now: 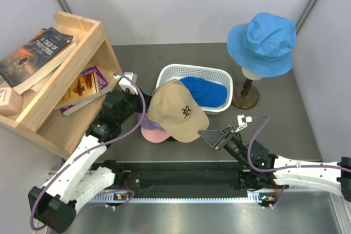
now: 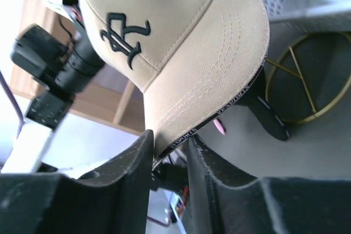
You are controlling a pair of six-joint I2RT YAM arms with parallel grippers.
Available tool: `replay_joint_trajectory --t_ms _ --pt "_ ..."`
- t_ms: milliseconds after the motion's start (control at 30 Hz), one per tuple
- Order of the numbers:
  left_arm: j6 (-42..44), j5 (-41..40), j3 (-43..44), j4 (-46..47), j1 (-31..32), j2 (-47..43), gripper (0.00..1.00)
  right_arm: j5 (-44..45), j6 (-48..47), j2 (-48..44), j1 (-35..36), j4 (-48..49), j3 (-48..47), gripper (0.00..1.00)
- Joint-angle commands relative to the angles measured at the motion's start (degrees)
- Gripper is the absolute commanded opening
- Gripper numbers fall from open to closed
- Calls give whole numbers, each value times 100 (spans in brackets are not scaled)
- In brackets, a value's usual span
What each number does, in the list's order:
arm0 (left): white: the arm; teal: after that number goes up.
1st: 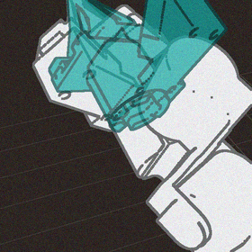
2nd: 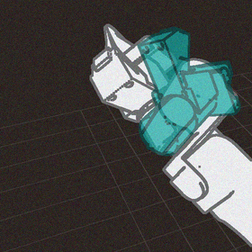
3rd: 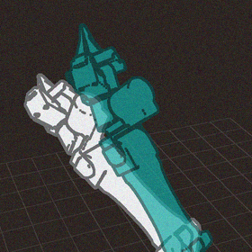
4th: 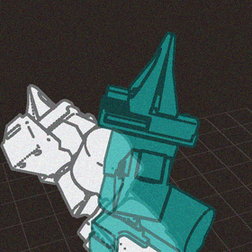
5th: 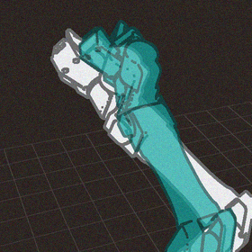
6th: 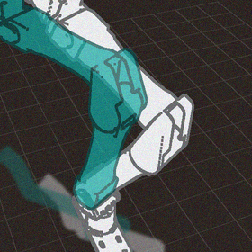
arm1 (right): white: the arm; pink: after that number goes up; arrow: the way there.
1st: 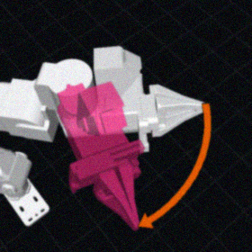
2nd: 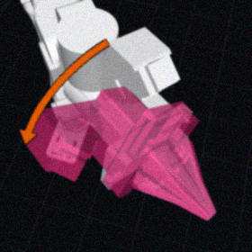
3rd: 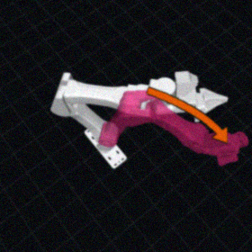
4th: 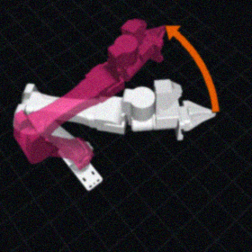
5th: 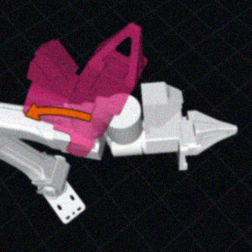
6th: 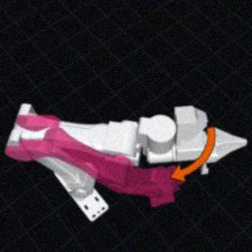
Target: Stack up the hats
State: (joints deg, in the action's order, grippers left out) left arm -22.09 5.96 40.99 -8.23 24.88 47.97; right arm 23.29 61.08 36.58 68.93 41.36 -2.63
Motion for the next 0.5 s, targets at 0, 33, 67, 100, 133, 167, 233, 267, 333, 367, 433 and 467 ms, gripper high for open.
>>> replay_joint_trajectory --t_ms 0,33,67,100,133,167,233,267,333,367,433,467 --pt "55 -24 -48 23 -10 -244 0 510 -298 -125 226 574 -9 28" --pt "55 -50 -56 32 -10 -313 0 519 -316 -98 244 627 0 26" --pt "55 -68 -56 32 -10 -340 0 571 -333 -20 253 697 8 26" --pt "64 -86 -65 49 -10 -401 0 580 -342 24 270 863 26 24" --pt "55 -112 -74 58 -10 -419 0 606 -360 121 270 969 52 23" --pt "64 -112 -74 58 -10 -428 0 633 -395 174 271 1057 52 23" --pt "73 -86 -74 50 -10 -420 0 642 -491 314 279 1321 53 26" --pt "82 -68 -83 49 -10 -420 0 659 -518 358 279 1400 44 27" --pt "73 10 -91 49 -10 -367 0 651 -649 498 288 1523 -17 32" --pt "64 37 -100 49 -10 -349 0 651 -693 552 288 1576 -44 34" --pt "55 72 -109 49 -10 -323 0 651 -799 709 288 1795 -70 39" --pt "47 81 -109 41 -10 -323 0 659 -808 771 288 1866 -79 39"
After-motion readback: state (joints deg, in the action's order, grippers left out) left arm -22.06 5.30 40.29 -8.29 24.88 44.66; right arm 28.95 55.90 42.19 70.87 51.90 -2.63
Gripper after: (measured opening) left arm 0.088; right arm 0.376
